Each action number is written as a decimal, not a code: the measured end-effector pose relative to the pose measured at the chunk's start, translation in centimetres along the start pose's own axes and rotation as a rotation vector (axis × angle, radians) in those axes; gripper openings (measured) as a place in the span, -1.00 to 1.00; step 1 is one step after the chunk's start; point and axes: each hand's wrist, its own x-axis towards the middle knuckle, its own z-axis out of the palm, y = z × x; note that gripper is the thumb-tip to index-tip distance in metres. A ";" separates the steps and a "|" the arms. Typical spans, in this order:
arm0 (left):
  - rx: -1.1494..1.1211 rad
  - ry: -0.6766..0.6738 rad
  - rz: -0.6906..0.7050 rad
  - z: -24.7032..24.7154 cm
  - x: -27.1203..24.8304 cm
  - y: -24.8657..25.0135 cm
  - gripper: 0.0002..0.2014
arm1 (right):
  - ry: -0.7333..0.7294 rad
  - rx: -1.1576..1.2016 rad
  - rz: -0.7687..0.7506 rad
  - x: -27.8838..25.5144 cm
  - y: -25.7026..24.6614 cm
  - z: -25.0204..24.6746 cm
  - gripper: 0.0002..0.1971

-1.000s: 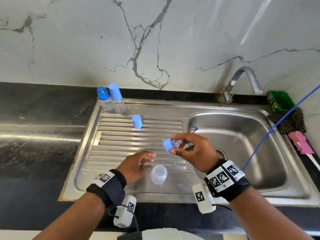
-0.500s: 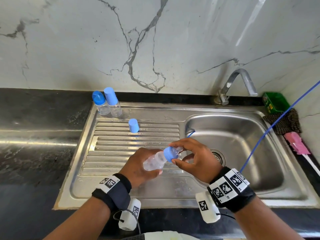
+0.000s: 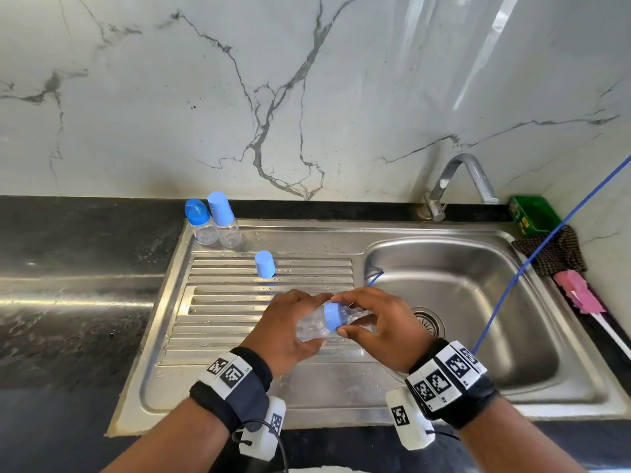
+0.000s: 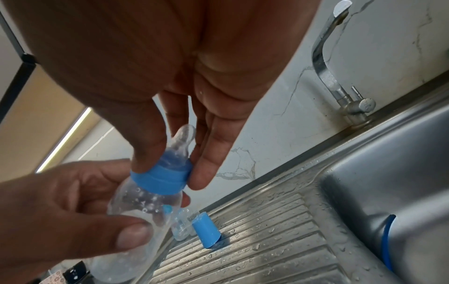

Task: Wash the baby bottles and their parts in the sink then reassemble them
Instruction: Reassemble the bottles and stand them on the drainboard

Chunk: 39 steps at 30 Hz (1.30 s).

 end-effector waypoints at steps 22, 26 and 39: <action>0.047 0.040 -0.040 -2.8 -0.6 0.8 -0.41 | 0.035 -0.047 0.052 1.7 -1.5 1.5 -0.64; 0.137 0.016 0.027 -2.6 -0.8 0.1 -0.45 | 0.010 -0.109 0.217 2.3 -2.0 2.2 -0.78; 0.234 0.054 -0.028 -4.4 -1.6 -2.8 -0.40 | -0.157 0.302 0.407 5.6 -2.7 4.4 -0.77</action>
